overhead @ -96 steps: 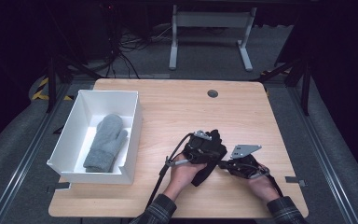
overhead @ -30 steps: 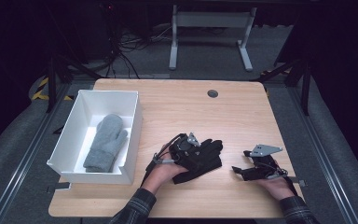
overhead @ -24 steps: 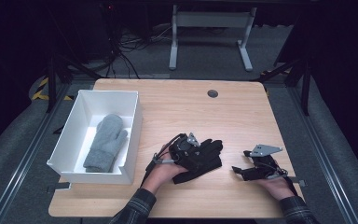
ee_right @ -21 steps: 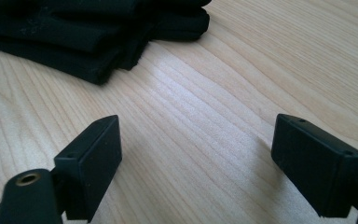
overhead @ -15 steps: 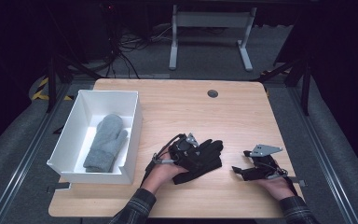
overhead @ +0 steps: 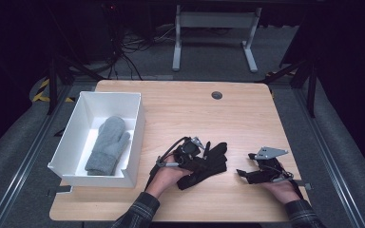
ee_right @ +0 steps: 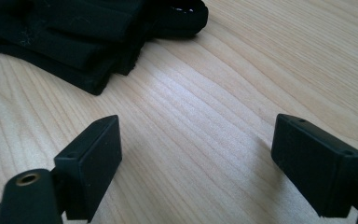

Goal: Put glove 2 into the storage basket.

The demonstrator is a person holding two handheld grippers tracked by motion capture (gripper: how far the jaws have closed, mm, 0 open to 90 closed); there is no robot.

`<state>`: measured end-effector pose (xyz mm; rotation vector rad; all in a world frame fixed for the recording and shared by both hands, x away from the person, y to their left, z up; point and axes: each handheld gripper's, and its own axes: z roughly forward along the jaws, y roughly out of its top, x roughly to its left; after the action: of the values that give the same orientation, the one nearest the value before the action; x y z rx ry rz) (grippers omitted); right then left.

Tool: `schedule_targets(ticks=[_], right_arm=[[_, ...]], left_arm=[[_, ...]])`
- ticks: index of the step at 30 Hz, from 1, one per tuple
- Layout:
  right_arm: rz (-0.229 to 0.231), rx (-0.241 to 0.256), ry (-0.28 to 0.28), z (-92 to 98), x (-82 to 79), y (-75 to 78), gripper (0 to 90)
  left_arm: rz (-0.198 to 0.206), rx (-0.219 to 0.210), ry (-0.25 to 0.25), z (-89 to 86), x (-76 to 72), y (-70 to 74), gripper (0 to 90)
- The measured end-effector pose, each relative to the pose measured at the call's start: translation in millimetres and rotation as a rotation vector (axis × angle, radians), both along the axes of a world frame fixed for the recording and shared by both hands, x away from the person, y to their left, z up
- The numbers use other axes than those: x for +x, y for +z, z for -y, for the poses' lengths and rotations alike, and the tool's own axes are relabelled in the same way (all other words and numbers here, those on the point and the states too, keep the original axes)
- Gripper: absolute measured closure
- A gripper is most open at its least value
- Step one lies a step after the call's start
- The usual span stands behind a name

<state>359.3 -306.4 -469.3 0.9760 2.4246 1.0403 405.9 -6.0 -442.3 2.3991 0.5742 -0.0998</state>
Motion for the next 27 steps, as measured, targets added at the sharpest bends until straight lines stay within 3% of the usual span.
schedule_targets(ticks=[6,9,21,27], right_arm=[[0.000,0.000,-0.002,0.0,-0.1,0.0,16.3],[-0.001,0.001,-0.001,0.0,-0.1,0.0,16.3],[0.000,0.001,-0.002,-0.1,-0.1,-0.1,16.3],[0.000,0.001,-0.002,-0.1,-0.2,-0.1,16.2]], left_arm=[[0.018,-0.030,0.084,-10.7,-2.4,23.5,67.2],[0.020,-0.028,0.095,-15.2,-1.6,31.0,67.2],[0.073,-0.038,0.181,-46.4,-2.4,94.4,67.0],[0.097,-0.052,0.212,-65.1,-2.1,117.8,66.8]])
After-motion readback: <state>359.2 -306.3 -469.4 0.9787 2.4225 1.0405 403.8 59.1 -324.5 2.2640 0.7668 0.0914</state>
